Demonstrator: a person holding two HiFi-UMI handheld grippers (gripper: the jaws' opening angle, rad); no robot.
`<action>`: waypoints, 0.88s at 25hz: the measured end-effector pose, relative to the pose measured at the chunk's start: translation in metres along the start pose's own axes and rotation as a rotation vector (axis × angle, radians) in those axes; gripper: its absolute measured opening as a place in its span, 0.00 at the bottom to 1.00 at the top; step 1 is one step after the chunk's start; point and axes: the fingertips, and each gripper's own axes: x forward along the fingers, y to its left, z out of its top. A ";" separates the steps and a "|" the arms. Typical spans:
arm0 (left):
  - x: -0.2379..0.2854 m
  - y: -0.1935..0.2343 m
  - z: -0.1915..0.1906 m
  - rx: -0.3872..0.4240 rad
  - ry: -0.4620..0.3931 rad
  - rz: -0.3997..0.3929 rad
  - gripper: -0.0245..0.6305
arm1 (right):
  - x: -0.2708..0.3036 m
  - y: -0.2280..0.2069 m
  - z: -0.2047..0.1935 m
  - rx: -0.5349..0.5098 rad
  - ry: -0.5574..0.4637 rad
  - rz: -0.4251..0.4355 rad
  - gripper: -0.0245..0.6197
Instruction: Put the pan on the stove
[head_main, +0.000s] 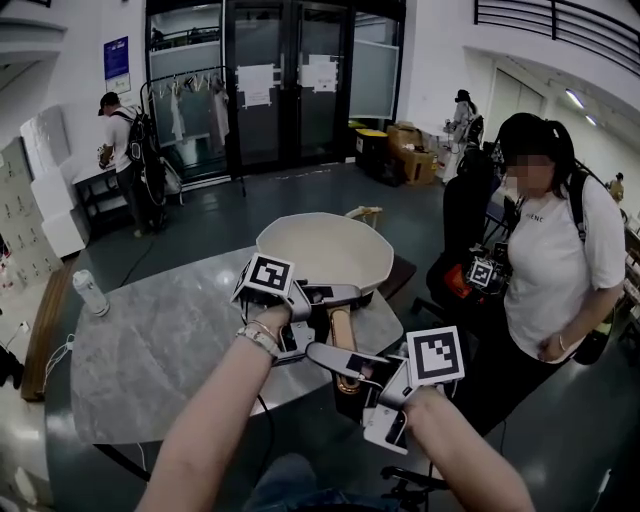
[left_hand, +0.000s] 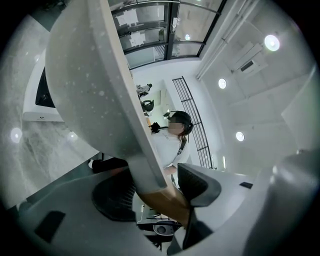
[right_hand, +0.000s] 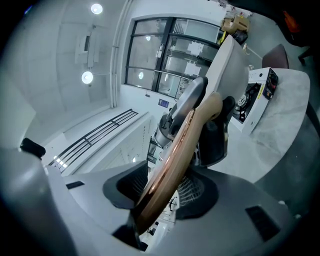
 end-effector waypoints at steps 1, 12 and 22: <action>0.001 0.001 0.002 0.000 -0.002 0.000 0.43 | 0.000 -0.002 0.001 -0.002 0.003 0.002 0.29; 0.010 0.017 0.047 -0.040 -0.042 -0.012 0.43 | 0.014 -0.023 0.043 0.000 0.044 -0.010 0.30; 0.006 0.070 0.087 -0.069 -0.027 0.014 0.43 | 0.044 -0.070 0.068 0.014 0.059 -0.030 0.30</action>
